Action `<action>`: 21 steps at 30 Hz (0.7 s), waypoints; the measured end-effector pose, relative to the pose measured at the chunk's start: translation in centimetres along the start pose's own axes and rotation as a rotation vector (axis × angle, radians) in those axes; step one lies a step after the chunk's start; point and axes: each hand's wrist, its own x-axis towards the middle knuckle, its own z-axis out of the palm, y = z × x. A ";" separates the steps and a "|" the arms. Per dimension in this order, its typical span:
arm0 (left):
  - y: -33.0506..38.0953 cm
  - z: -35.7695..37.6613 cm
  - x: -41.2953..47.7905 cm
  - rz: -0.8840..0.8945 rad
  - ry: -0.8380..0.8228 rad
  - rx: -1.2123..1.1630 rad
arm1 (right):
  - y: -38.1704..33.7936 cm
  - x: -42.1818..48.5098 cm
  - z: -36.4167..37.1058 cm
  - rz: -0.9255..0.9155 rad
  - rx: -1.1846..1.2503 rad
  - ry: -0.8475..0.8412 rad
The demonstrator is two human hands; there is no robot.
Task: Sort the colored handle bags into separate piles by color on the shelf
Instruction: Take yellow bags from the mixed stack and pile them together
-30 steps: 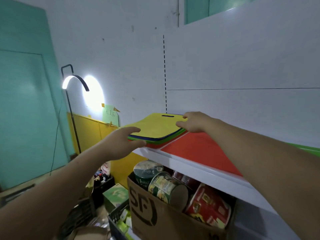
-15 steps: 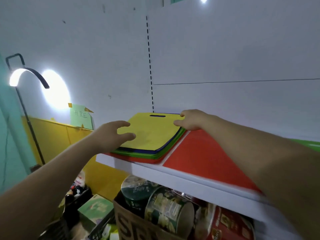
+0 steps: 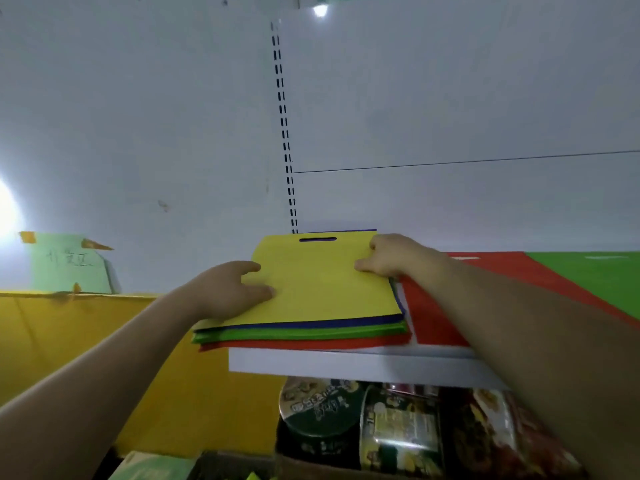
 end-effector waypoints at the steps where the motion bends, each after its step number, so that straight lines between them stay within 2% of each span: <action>1: -0.3 0.2 0.2 0.008 -0.037 0.005 | -0.3 -0.1 0.1 0.024 0.015 0.016; 5: -1.0 1.0 0.6 0.032 -0.081 -0.037 | -1.2 -0.6 0.6 0.113 0.091 0.088; 10: -0.8 1.0 0.6 0.058 -0.066 0.029 | -1.1 -1.3 1.6 0.188 0.271 0.203; 14: -0.6 1.1 0.4 0.058 -0.055 0.033 | -0.8 -1.2 2.0 0.123 0.360 0.339; 18: -0.3 1.1 -0.3 0.046 -0.056 0.006 | -0.4 -1.5 2.0 0.040 0.399 0.402; 21: 0.0 0.9 -0.5 0.019 -0.057 -0.028 | -0.1 -1.6 2.0 -0.026 0.344 0.448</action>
